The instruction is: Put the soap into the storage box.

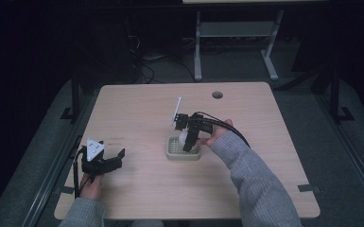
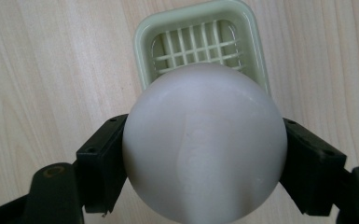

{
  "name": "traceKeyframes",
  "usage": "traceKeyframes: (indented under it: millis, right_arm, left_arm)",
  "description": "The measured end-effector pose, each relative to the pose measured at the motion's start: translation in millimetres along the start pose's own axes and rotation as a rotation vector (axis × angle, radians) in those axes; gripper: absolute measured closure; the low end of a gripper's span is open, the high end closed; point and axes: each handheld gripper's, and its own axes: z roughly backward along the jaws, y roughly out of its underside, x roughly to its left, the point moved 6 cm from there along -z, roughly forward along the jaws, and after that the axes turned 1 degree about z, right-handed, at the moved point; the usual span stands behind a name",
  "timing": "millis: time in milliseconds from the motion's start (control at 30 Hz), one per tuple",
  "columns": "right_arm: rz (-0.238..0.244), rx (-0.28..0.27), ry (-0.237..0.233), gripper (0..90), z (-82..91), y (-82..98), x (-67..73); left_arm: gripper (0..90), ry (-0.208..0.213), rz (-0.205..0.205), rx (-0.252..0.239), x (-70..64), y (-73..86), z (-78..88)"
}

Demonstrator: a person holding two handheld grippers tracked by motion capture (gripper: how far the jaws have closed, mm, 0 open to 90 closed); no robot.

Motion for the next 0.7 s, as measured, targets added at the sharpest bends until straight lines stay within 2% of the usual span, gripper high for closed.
traceKeyframes:
  millis: [367, 700]
  right_arm:
    - [0.011, 0.008, -0.005, 23.8, -9.2, -7.5, -1.8]
    - [-0.002, 0.014, -0.007, 23.8, -17.4, -10.5, -4.5]
  left_arm:
    - [12.8, -0.002, -0.004, 0.003, 0.1, 0.1, 0.4]
    - [12.8, -0.003, -0.003, 0.001, 0.4, 0.0, 0.4]
